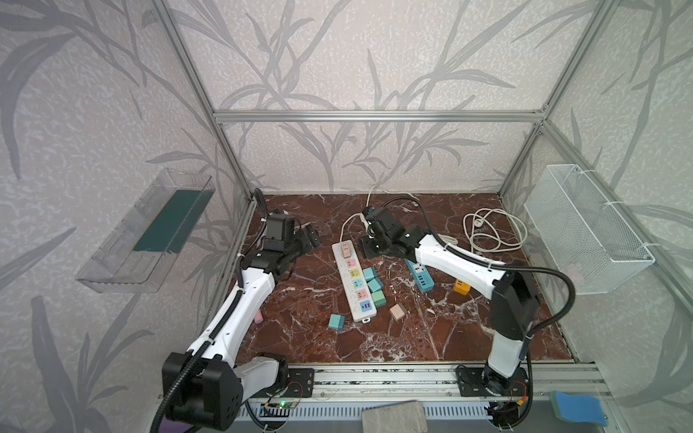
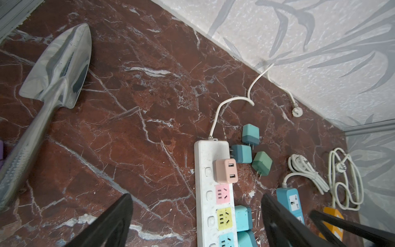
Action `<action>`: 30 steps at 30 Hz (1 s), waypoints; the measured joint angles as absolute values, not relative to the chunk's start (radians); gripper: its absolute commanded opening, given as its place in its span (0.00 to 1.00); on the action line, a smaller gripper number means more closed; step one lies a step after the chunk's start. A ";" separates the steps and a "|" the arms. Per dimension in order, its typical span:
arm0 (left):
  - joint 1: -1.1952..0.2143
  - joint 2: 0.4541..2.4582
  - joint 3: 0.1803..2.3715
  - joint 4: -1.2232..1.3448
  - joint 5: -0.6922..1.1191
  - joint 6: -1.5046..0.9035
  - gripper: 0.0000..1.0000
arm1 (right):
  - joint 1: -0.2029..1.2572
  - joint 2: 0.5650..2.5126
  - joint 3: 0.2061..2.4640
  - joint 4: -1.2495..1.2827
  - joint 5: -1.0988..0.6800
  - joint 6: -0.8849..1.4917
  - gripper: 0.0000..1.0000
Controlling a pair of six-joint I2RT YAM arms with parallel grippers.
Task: Insert plugs into power strip
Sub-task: Press the plug into the socket, then pick up the plug from the bottom-center of the table.
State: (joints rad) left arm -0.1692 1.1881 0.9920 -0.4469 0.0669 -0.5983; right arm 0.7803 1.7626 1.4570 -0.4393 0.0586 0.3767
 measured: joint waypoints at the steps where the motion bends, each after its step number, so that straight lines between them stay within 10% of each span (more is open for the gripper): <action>1: -0.184 1.187 0.992 -0.463 0.062 -0.598 0.91 | 0.769 1.700 1.378 -0.427 0.062 0.380 0.55; 11: -0.413 1.116 0.841 -0.641 -0.006 -0.733 0.83 | 0.743 1.373 0.867 -0.417 0.084 0.410 0.59; 30: -0.766 1.100 0.689 -0.761 -0.041 -1.360 0.84 | 0.721 1.336 0.798 -0.385 0.051 0.372 0.65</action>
